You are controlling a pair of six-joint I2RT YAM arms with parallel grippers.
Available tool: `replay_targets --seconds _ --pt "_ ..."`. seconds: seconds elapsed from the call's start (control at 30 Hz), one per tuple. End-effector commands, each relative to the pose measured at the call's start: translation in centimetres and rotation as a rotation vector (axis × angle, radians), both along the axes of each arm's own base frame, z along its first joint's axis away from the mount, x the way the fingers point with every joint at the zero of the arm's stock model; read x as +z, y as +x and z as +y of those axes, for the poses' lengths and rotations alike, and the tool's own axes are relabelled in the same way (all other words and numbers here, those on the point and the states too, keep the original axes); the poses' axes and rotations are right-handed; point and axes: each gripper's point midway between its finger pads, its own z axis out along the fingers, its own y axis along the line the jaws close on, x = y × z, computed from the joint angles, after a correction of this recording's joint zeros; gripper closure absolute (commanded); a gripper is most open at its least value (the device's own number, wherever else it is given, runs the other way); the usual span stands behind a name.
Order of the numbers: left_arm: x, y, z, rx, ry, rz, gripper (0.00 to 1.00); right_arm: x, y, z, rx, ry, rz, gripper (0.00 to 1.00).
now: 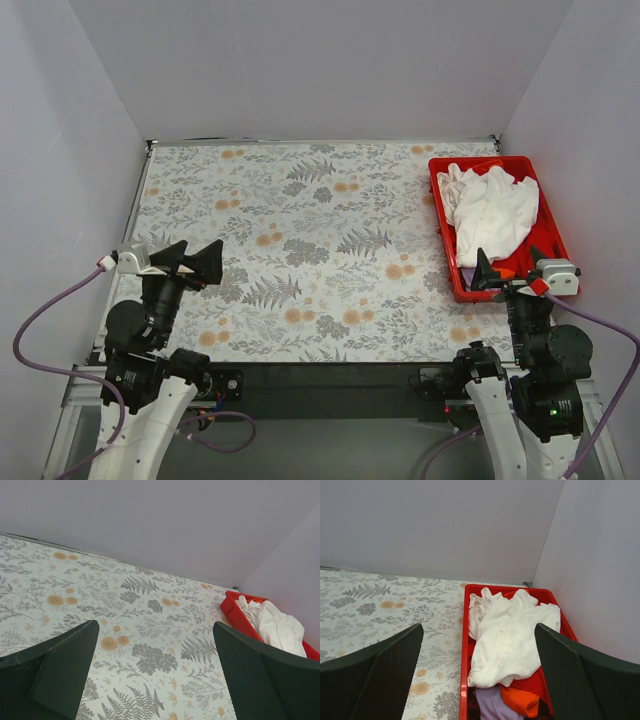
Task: Fold and stack the t-shirts
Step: Grab the tshirt from the pile
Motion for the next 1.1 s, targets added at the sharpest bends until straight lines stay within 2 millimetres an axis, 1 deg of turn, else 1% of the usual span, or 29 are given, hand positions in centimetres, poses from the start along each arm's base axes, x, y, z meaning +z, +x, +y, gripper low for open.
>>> replay_targets --seconds 0.0,0.03,0.13,0.17,0.2,0.23,0.27,0.3,0.33,0.37,0.4,0.43,0.47,0.5,0.53,0.57,0.63,0.67,0.73,0.77,0.8,0.83,0.87,0.93,0.97,1.0,1.07 --pt "-0.5 0.5 -0.7 -0.029 -0.017 0.002 0.02 0.2 0.7 0.6 0.026 -0.019 -0.005 0.02" --pt "-0.5 0.7 -0.9 -0.038 -0.031 0.003 0.02 0.0 1.0 1.0 0.045 -0.022 0.005 0.02" --pt "-2.2 1.5 -1.5 -0.053 -0.059 0.032 0.02 -1.1 2.3 2.3 0.108 -0.023 0.079 0.02" --pt "-3.0 1.9 -1.8 -0.059 -0.077 0.052 0.02 -2.0 3.3 3.1 0.141 -0.027 0.133 0.02" --pt "-3.7 2.1 -2.0 -0.067 -0.079 0.07 0.02 -2.3 3.8 3.5 0.162 -0.025 0.159 0.02" --pt "-4.3 2.3 -2.3 -0.076 -0.082 0.087 0.02 -2.5 4.3 3.8 0.168 -0.012 0.183 0.02" --pt "-5.0 2.5 -2.5 -0.081 -0.086 0.102 0.02 -3.8 5.6 4.0 0.167 -0.005 0.257 0.02" --pt "-5.1 2.6 -2.6 -0.084 -0.086 0.105 0.02 -4.2 6.3 3.9 0.154 0.01 0.293 0.02" --pt "-5.4 2.8 -2.8 -0.087 -0.084 0.117 0.02 -4.3 6.8 3.7 0.129 0.045 0.326 0.02" --pt "-5.7 2.9 -2.8 -0.086 -0.069 0.125 0.02 -6.2 8.1 3.4 0.094 0.046 0.416 0.02" --pt "-5.6 2.9 -2.9 -0.089 -0.064 0.126 0.02 -6.7 8.8 2.5 0.029 0.075 0.452 0.02" --pt "-5.7 3.0 -2.8 -0.078 -0.061 0.133 0.02 -7.2 9.5 2.3 -0.001 0.095 0.489 0.02" --pt "-6.4 3.1 -2.8 -0.07 -0.054 0.16 0.02 -7.8 10.7 2.1 -0.028 0.091 0.544 0.02" --pt "-6.3 3.1 -2.8 -0.068 -0.052 0.166 0.02 -8.4 11.2 1.0 -0.102 0.091 0.578 0.02" --pt "-6.8 3.2 -2.5 -0.049 -0.049 0.186 0.02 -8.8 11.8 0.4 -0.165 0.131 0.601 0.02" --pt "-6.9 3.2 -2.5 -0.047 -0.048 0.194 0.02 -9.5 12.7 -1.3 -0.284 0.123 0.633 0.02" --pt "-7.1 3.1 -2.6 -0.047 -0.047 0.199 0.02 -10.0 13.6 -2.5 -0.374 0.13 0.655 0.01" --pt "-6.9 3.0 -2.6 -0.05 -0.05 0.192 0.02 -10.6 14.5 -2.8 -0.41 0.129 0.684 0.02" --pt "-6.9 2.8 -2.9 -0.06 -0.051 0.189 0.02 -11.0 15.8 -3.2 -0.441 0.127 0.699 0.06" --pt "-6.8 2.8 -2.8 -0.057 -0.051 0.186 0.03 -12.3 16.6 -3.2 -0.455 0.112 0.742 0.08" --pt "-6.8 2.7 -2.9 -0.063 -0.051 0.185 0.03 -11.8 17.4 -3.2 -0.457 0.115 0.738 0.11" --pt "-6.9 2.7 -3.1 -0.069 -0.05 0.191 0.04 -12.1 18.0 -3.3 -0.464 0.115 0.744 0.13" --pt "-7.0 2.6 -3.2 -0.073 -0.047 0.192 0.04 -13.1 18.7 -3.6 -0.489 0.104 0.771 0.14" --pt "-7.0 2.5 -3.5 -0.085 -0.048 0.194 0.04 -13.6 19.5 -4.2 -0.52 0.119 0.778 0.23" --pt "-7.0 2.5 -3.6 -0.09 -0.049 0.193 0.04 -14.6 20.1 -4.5 -0.534 0.124 0.795 0.26" --pt "-7.1 2.4 -3.7 -0.094 -0.046 0.196 0.04 -14.9 20.4 -5.1 -0.552 0.151 0.798 0.32" --pt "-7.0 2.4 -3.8 -0.099 -0.046 0.193 0.05 -15.7 21.1 -5.6 -0.574 0.169 0.804 0.38"
